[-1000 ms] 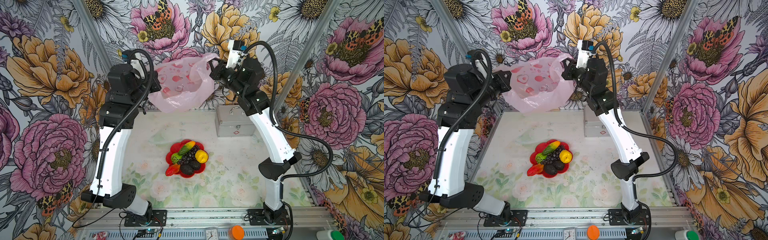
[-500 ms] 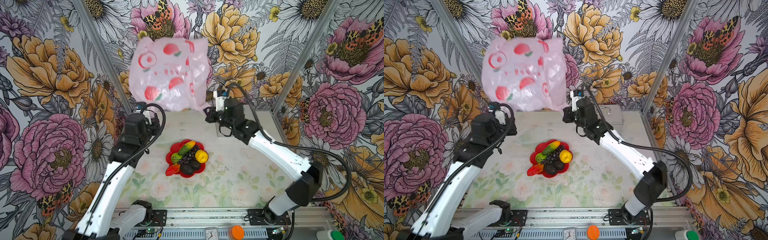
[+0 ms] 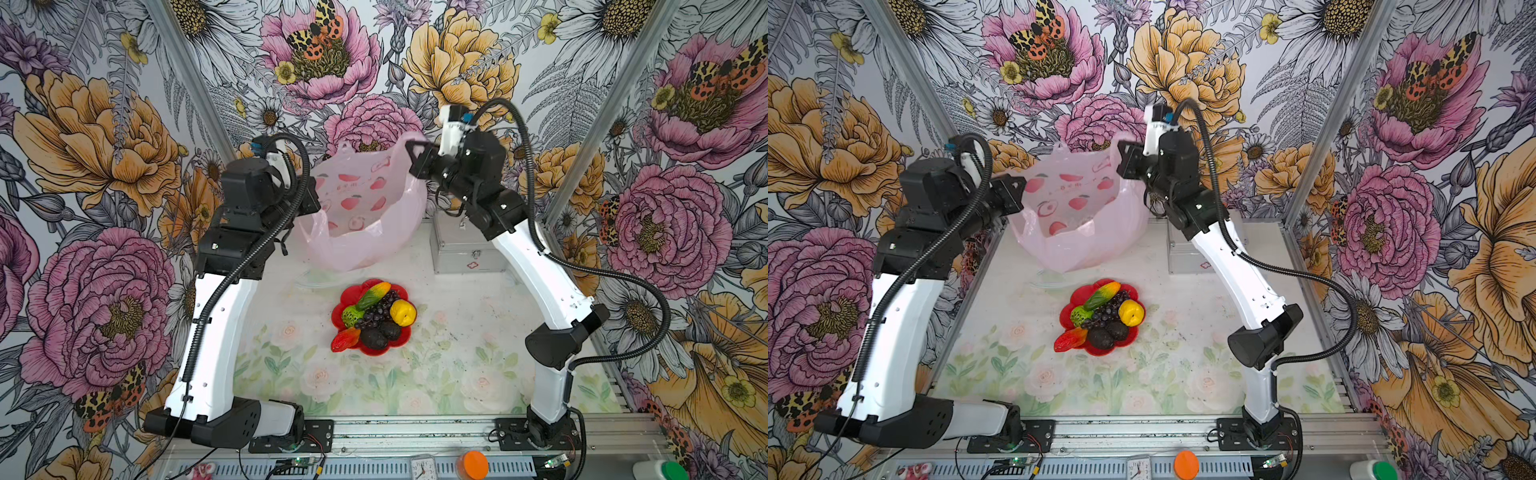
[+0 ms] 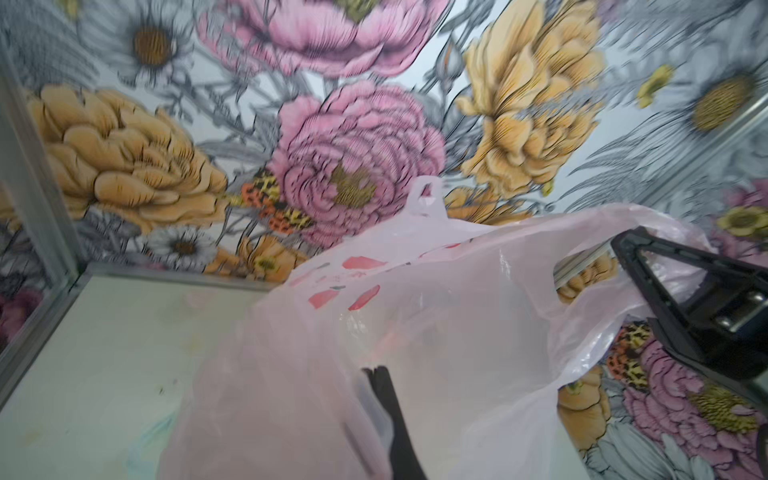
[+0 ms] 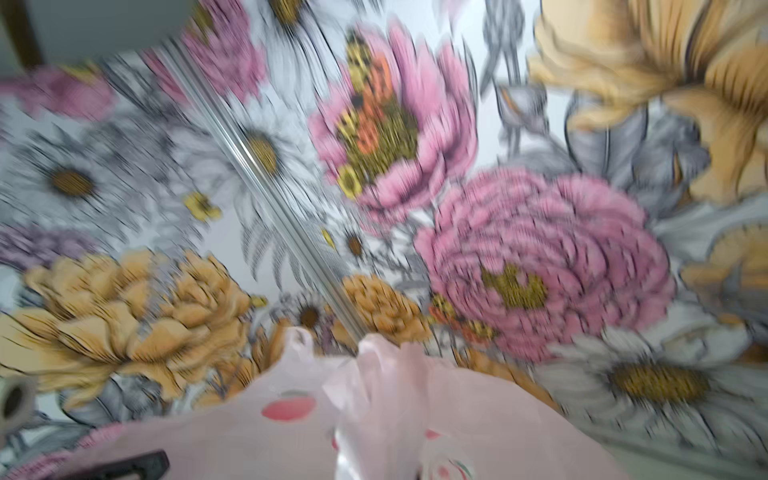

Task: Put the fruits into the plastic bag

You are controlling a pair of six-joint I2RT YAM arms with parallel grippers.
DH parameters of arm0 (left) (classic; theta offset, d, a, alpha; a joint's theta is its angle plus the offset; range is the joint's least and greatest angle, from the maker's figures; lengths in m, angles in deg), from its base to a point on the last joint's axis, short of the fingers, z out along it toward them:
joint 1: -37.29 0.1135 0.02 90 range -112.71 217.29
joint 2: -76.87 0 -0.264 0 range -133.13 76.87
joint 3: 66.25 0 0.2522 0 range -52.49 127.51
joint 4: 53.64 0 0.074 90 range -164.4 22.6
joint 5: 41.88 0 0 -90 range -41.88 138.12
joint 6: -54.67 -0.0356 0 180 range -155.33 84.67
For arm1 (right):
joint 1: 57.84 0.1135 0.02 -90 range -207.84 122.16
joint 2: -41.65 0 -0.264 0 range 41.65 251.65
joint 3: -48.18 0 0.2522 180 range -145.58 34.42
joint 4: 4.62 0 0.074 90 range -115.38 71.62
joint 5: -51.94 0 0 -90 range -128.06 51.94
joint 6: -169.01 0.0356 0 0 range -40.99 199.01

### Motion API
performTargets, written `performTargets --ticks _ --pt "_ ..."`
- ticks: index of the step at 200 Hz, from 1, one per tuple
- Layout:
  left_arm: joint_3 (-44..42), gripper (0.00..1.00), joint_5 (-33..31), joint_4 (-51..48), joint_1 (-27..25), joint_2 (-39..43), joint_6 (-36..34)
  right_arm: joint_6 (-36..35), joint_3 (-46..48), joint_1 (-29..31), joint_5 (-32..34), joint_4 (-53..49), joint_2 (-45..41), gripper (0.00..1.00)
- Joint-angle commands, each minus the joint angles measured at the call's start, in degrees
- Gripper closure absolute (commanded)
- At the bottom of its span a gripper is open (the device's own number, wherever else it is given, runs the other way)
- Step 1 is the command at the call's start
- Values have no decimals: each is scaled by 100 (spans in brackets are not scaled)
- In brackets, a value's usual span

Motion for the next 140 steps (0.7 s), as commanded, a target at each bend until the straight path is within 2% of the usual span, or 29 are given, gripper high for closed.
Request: performTargets --ticks 1,14,23,45,58,71,79,88,104,140 --pt "749 100 -874 -188 -596 19 -761 -337 -1172 39 -89 -271 363 100" --pt "812 100 -1132 -142 -819 214 -1039 -469 -1155 39 -61 -262 202 100" --pt "559 100 -1161 -21 -852 408 -1147 -571 -864 47 -69 -262 24 100" --pt "-1122 100 -1320 678 -785 1290 -1269 -729 706 83 69 -238 -616 100" --pt "-2049 100 -1308 648 -426 1618 -958 -478 2027 85 201 -139 -941 100" --pt "-2905 100 -937 434 82 1776 -506 -140 3317 83 128 -108 -1083 100" --pt "-3441 100 -638 371 410 1868 -292 20 3809 96 4 -70 -1084 100" --pt "-3967 100 -605 340 581 2027 -113 211 4257 108 -165 4 -1035 100" --pt "-4585 100 -668 325 616 2315 -89 214 4468 169 -230 89 -907 100" --pt "-5266 100 -791 107 624 2614 -32 152 4139 166 -392 103 -347 100"
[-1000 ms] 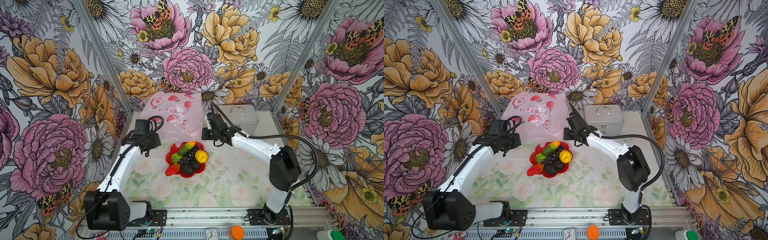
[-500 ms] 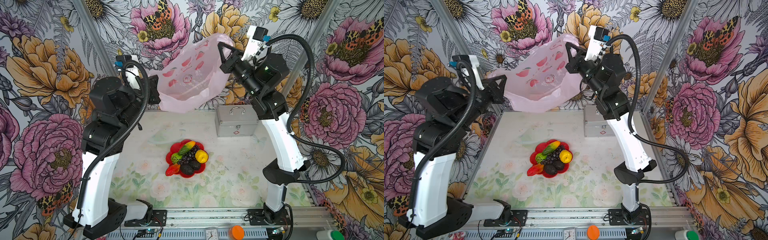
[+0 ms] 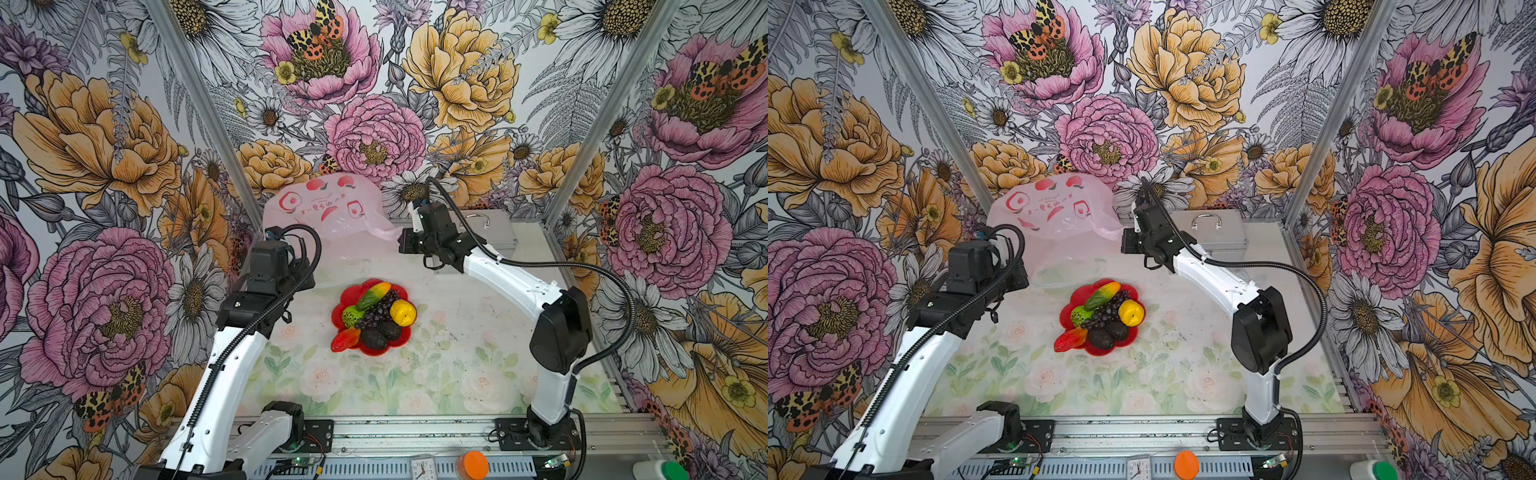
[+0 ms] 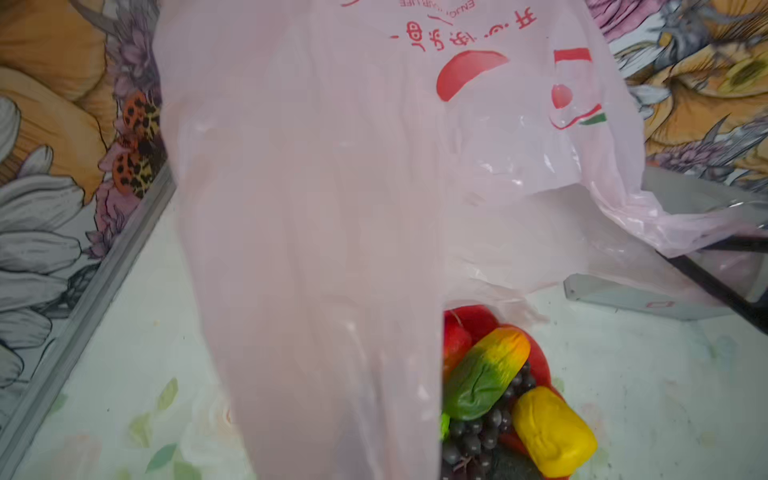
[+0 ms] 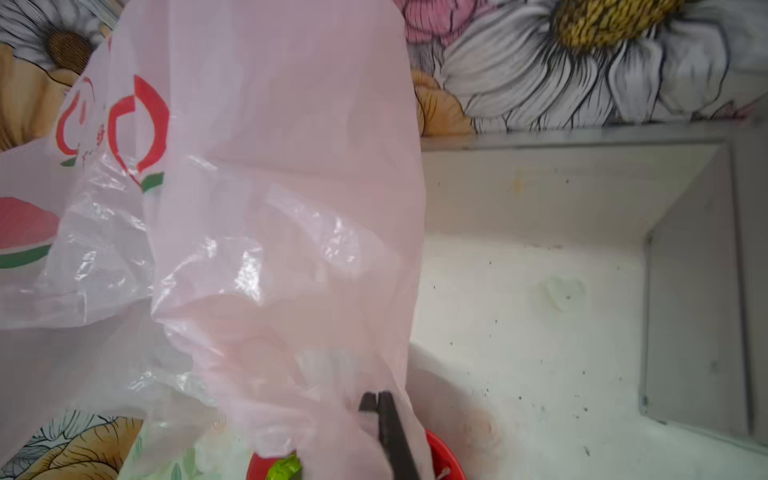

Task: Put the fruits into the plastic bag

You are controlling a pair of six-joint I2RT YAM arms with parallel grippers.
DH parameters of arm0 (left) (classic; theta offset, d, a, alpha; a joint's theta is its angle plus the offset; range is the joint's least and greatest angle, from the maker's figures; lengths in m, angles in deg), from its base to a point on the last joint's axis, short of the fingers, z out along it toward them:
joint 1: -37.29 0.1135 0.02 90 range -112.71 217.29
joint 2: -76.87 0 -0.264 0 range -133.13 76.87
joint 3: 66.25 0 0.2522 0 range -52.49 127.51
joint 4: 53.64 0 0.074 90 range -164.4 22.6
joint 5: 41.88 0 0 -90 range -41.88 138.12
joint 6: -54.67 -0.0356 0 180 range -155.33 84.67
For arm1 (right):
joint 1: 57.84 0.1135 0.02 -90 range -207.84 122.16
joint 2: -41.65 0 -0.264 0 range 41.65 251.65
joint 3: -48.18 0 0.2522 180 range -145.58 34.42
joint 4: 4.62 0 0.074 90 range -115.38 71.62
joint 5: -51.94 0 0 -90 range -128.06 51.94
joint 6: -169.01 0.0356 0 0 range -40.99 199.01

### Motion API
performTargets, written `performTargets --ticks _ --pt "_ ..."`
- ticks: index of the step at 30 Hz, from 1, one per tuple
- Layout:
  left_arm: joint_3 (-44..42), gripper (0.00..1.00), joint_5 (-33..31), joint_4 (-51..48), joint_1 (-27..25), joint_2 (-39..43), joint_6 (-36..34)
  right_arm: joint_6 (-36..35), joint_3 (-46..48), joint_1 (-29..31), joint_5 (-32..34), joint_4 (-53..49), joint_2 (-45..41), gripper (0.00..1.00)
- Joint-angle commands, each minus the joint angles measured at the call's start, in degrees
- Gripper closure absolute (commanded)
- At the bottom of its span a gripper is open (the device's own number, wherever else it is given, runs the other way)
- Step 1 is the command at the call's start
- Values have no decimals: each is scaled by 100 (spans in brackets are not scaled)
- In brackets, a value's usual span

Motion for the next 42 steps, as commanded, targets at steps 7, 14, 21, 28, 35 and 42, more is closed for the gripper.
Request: performTargets --ticks 7,14,21,28,35,42 --pt "-836 100 306 -122 275 655 485 260 -877 18 -495 329 538 100" --pt "-982 100 455 -150 325 788 614 329 -1226 -41 -585 330 841 100" --pt "-847 100 663 -54 327 660 771 668 -1016 -321 -824 309 512 40" --pt "-662 100 760 87 192 398 833 557 -256 -609 -1311 -228 -463 25" --pt "-574 100 800 156 28 225 873 315 569 -1000 -1541 -1006 -1640 23" --pt "-390 100 787 133 -238 80 750 -270 243 -998 -1428 -3114 -1869 22"
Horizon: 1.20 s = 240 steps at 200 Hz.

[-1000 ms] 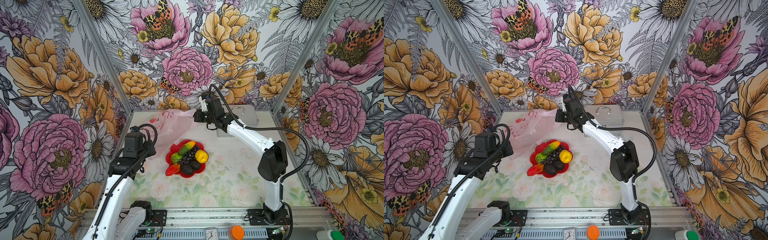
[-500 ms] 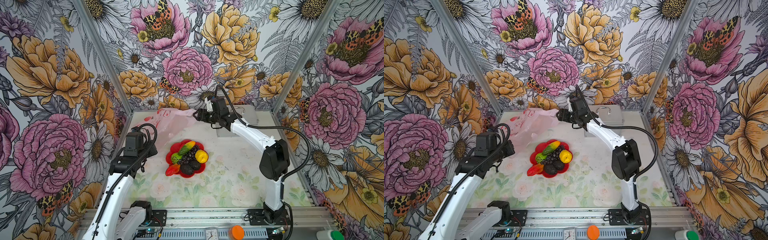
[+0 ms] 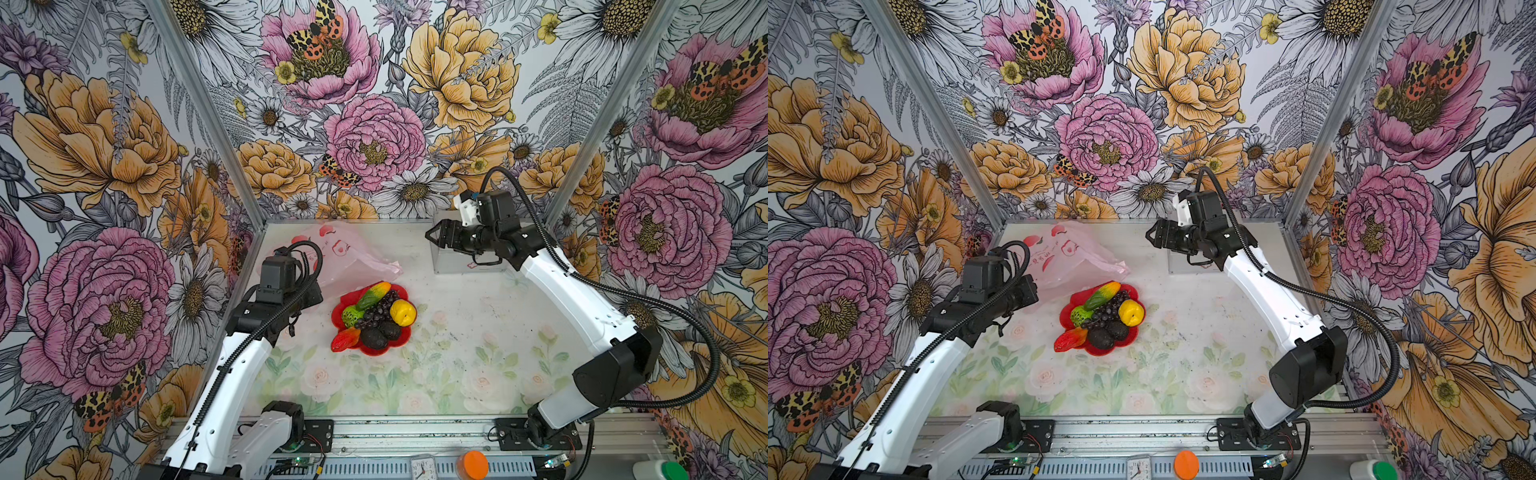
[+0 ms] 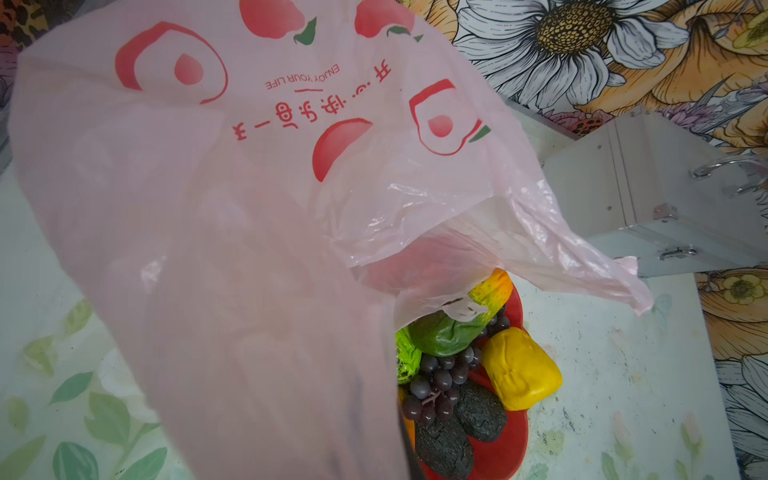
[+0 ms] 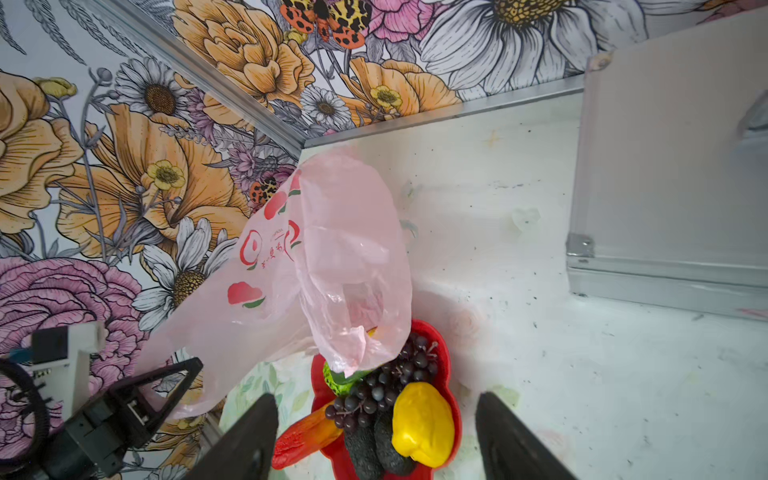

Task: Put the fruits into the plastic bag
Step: 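Move the right gripper over the plate toward the yellow mango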

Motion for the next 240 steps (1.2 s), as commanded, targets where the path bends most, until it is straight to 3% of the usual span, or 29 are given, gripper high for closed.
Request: performTargets --ticks 1,26,104,240 --pt "262 100 79 139 -159 -38 -90 -452 -218 160 122 -1577 82 21" --pt "363 100 27 139 -324 -197 -161 -577 -50 517 466 -2222 211 17" --pt "446 100 -17 130 -540 -306 -237 -600 -124 1633 862 -2201 1214 12" --pt "441 100 8 176 -470 -338 -192 -751 -833 1827 1069 -2121 2519 11"
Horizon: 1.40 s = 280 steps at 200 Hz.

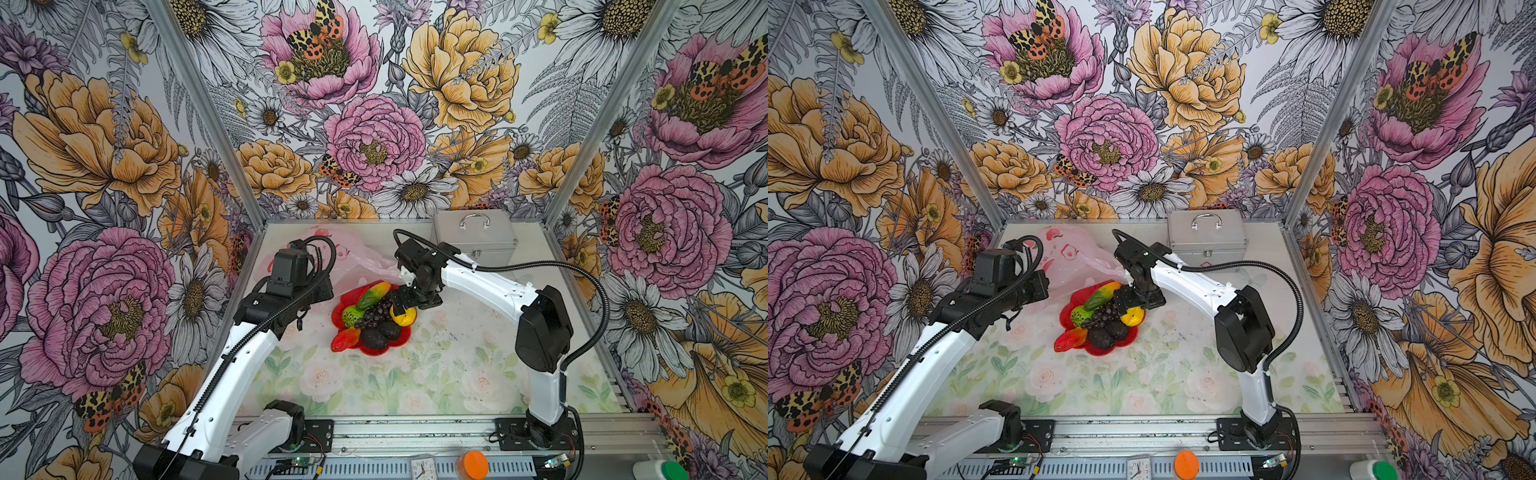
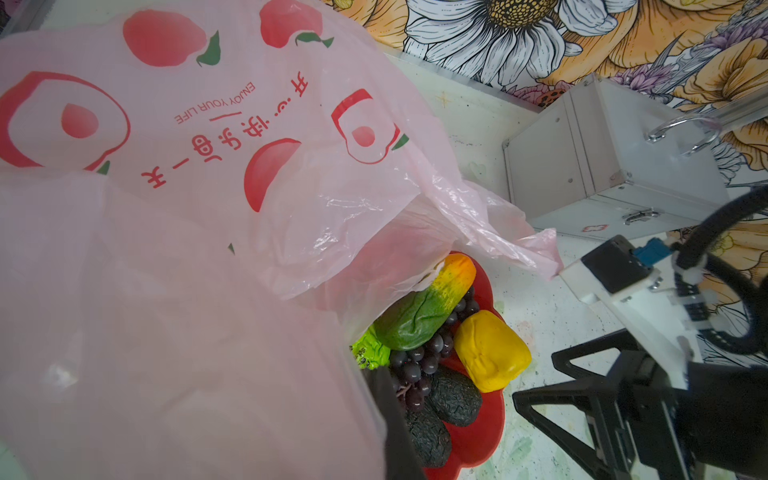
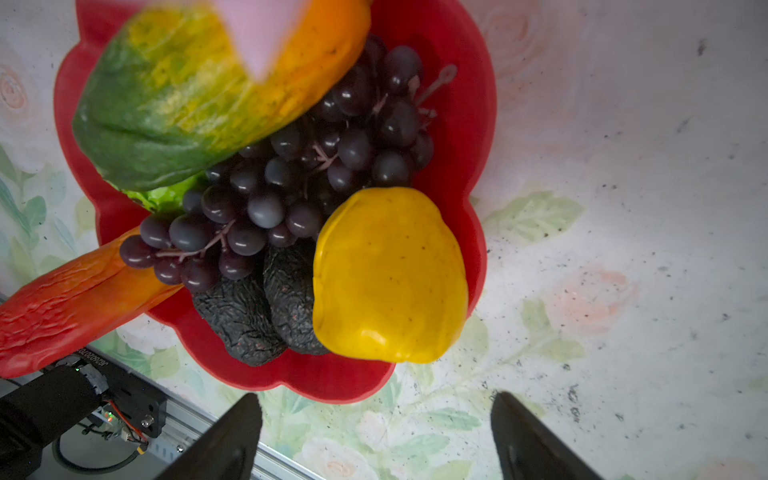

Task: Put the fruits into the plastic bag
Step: 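Move the right gripper over the plate toward the yellow mango, then lower the right gripper and close it on the yellow mango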

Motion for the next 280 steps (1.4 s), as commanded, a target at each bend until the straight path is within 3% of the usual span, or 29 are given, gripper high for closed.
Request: performTargets --ticks 1,141,230,280 --pt "144 100 4 136 32 -7 -59 -105 -252 19 103 43 194 11" --pt "185 100 18 144 40 -107 -68 -353 -622 10 258 42 902 15" --pt "157 100 65 226 50 -185 -33 -353 -643 8 274 50 1044 33" --pt "99 100 73 215 51 -72 -31 -286 -724 15 233 41 970 49"
